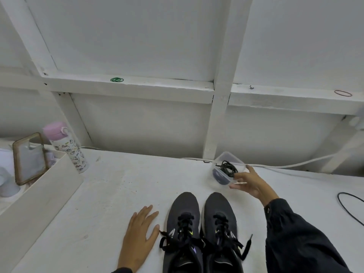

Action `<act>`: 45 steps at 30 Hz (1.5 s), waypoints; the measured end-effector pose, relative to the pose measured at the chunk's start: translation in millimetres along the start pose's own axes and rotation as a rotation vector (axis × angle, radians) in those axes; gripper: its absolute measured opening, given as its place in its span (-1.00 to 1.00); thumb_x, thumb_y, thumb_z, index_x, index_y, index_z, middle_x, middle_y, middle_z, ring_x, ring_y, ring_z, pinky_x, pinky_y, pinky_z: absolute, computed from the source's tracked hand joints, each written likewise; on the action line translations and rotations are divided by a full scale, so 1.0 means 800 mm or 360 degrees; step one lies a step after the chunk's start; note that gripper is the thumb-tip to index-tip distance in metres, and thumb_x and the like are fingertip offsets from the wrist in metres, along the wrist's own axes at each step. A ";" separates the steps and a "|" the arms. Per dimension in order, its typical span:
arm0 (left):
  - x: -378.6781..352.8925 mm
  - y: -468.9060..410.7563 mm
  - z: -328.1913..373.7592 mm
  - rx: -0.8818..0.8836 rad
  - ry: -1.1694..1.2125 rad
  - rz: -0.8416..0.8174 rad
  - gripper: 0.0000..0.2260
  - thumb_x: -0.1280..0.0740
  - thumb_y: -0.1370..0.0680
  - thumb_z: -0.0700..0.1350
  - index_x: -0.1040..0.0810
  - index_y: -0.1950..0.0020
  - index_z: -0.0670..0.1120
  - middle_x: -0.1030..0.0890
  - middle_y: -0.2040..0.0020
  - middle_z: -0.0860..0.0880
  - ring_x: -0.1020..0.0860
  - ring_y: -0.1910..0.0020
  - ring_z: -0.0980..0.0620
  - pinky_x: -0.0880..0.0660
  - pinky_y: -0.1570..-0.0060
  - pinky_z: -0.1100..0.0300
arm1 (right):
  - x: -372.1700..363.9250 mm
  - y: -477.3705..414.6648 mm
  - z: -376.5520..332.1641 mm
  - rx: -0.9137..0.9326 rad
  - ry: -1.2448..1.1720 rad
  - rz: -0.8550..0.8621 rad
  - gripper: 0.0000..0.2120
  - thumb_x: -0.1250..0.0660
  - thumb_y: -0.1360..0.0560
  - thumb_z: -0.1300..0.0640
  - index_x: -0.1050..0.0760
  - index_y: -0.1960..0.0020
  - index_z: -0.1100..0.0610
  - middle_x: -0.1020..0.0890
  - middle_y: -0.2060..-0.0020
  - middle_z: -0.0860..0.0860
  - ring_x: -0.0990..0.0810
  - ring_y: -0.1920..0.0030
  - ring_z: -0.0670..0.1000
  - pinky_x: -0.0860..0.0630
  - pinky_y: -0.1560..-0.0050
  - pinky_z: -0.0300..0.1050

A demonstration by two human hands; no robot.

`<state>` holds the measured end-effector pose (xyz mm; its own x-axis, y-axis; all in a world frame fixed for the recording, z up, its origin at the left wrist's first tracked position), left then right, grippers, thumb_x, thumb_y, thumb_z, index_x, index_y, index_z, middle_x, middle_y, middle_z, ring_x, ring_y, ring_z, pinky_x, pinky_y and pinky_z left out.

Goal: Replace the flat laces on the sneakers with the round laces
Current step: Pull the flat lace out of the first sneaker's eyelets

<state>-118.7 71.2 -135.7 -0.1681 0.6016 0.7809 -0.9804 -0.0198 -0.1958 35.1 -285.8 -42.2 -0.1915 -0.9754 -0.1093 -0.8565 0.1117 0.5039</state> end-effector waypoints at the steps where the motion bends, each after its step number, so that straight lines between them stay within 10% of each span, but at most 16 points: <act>1: 0.000 0.000 -0.001 -0.0003 0.0001 0.0001 -0.43 0.05 -0.52 0.40 -0.42 -0.38 0.20 -0.24 -0.47 0.29 -0.08 -0.49 0.35 0.17 -0.48 0.38 | 0.015 0.003 0.003 0.0064 -0.0070 0.0127 -0.23 -0.28 -0.45 0.52 -0.07 -0.52 0.09 -0.46 -0.04 0.24 -0.57 0.05 0.25 -0.64 0.40 -0.02; 10: 0.004 0.001 0.004 0.0053 -0.0016 -0.0058 -0.47 0.00 -0.51 0.32 -0.43 -0.39 0.18 -0.24 -0.48 0.28 -0.10 -0.50 0.30 0.08 -0.49 0.30 | 0.022 0.024 0.052 0.0263 -0.0432 0.0683 0.05 -0.37 -0.49 0.36 0.34 -0.53 -0.20 -0.44 -0.37 0.19 -0.70 0.14 0.14 -0.58 0.20 -0.07; 15: 0.009 0.002 0.009 0.0067 -0.0021 -0.0089 -0.45 0.03 -0.50 0.33 -0.42 -0.39 0.18 -0.22 -0.47 0.30 -0.06 -0.48 0.35 0.10 -0.49 0.29 | 0.018 0.027 0.059 0.0231 -0.0720 0.0744 -0.02 -0.40 -0.51 0.29 0.28 -0.56 -0.03 -0.62 0.06 0.24 -0.67 0.25 0.15 -0.61 0.12 0.08; 24: 0.018 0.005 0.025 0.0118 0.0041 -0.0096 -0.66 -0.22 -0.61 0.13 -0.40 -0.38 0.18 -0.18 -0.44 0.33 0.05 -0.40 0.48 0.07 -0.49 0.26 | 0.025 0.035 0.055 0.0201 -0.0836 0.0568 -0.19 -0.36 -0.54 0.30 0.15 -0.53 0.16 -0.56 0.16 0.27 -0.63 0.25 0.18 -0.65 0.37 -0.02; 29: 0.027 0.002 0.031 0.0285 0.0511 -0.0132 -0.69 -0.34 -0.54 0.13 -0.48 -0.28 0.23 -0.30 -0.36 0.40 -0.15 -0.51 0.24 0.06 -0.50 0.22 | 0.019 0.082 0.064 0.0154 -0.0501 0.0397 -0.35 -0.34 -0.56 0.04 -0.12 -0.51 0.16 -0.53 -0.03 0.21 -0.58 0.16 0.14 -0.55 0.24 -0.02; 32: 0.041 0.015 0.065 0.0434 0.1179 -0.0393 -0.41 -0.39 -0.36 0.32 -0.42 -0.37 0.25 -0.34 -0.40 0.39 -0.21 -0.45 0.35 -0.13 -0.44 0.22 | 0.004 0.144 0.076 0.0334 0.0046 -0.0148 -0.34 -0.42 -0.37 0.00 -0.31 -0.44 -0.06 -0.53 -0.20 0.10 -0.60 -0.07 0.04 -0.53 -0.02 -0.07; 36: 0.030 0.047 0.116 0.0022 0.1098 -0.0819 -0.20 -0.46 -0.36 0.24 -0.18 -0.52 0.19 -0.04 -0.54 0.33 0.03 -0.51 0.37 -0.03 -0.51 0.22 | -0.010 0.218 0.113 0.0398 0.0771 -0.0758 -0.15 -0.47 -0.20 0.02 -0.25 -0.39 -0.42 -0.16 -0.46 -0.34 -0.24 -0.44 -0.25 -0.30 -0.39 -0.18; 39: 0.013 0.055 0.125 0.0028 0.0987 -0.0722 -0.26 -0.44 -0.42 0.15 -0.14 -0.52 0.25 0.05 -0.52 0.42 0.15 -0.51 0.38 0.04 -0.50 0.23 | -0.020 0.223 0.141 0.0532 0.0893 -0.0598 -0.16 -0.41 -0.23 0.15 -0.27 -0.33 -0.51 0.03 -0.47 -0.38 -0.05 -0.49 -0.26 -0.29 -0.28 -0.40; 45: 0.029 0.052 0.127 0.0009 0.1043 -0.0455 -0.42 -0.28 -0.61 -0.25 -0.28 -0.38 0.40 -0.23 -0.44 0.45 -0.15 -0.47 0.38 -0.10 -0.35 0.54 | -0.018 0.218 0.151 0.0805 0.0764 -0.0138 -0.23 -0.29 -0.39 0.49 -0.51 -0.16 -0.40 -0.33 -0.43 -0.23 -0.26 -0.42 -0.28 -0.19 -0.28 -0.56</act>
<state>-173.6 3.2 -65.2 0.1899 0.9399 0.2837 -0.9777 0.2073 -0.0322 -169.6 -229.1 -56.0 0.0208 -0.9478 0.3181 -0.9993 -0.0093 0.0376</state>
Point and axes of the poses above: each hand's wrist, its own y-axis away from the middle knuckle, its own x-axis out of the back of the hand, z = x × y, the point moved 4 cm from there along -y, towards the middle knuckle
